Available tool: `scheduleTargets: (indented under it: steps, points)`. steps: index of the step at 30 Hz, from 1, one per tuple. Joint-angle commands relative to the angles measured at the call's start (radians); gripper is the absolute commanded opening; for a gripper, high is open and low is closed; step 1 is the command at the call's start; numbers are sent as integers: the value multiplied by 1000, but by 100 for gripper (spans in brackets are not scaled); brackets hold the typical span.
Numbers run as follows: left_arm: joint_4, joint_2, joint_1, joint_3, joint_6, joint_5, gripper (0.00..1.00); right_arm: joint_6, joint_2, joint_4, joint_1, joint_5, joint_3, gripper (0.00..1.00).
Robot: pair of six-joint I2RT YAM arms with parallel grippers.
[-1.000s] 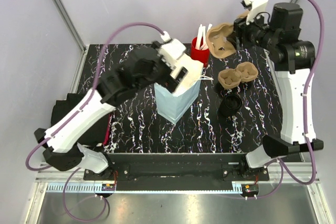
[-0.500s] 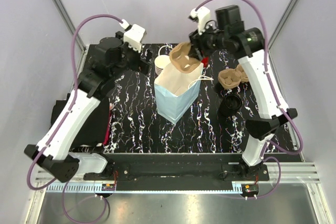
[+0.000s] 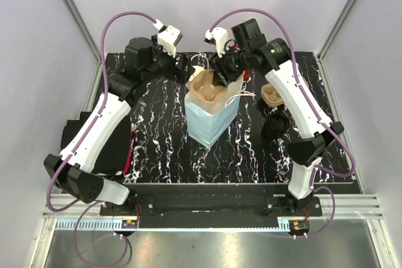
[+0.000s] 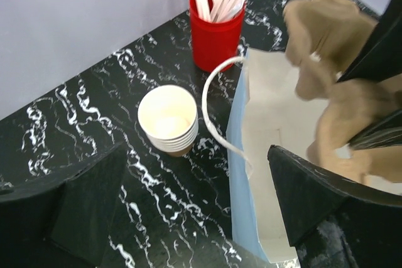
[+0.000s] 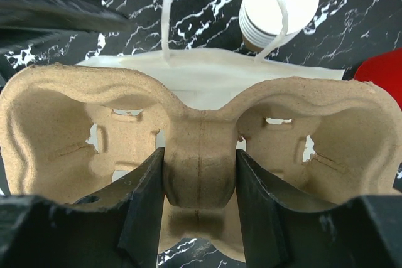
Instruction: Pack the takeout coffee
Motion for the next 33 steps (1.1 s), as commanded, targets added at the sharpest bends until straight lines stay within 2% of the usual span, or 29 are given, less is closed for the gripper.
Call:
scheduleTargets:
  steps: [1,14,24,33]
  points:
    - [98,18,10,39,-30,91,99,10,-4,17,5,23,-29,51]
    - [114,85,10,59,-55,111,98,4,17,34,7,49,-78,50]
    - [134,68,10,24,-56,117,89,-2,24,48,7,69,-122,51]
    - [134,67,12,11,-58,134,65,-11,37,54,7,88,-124,51]
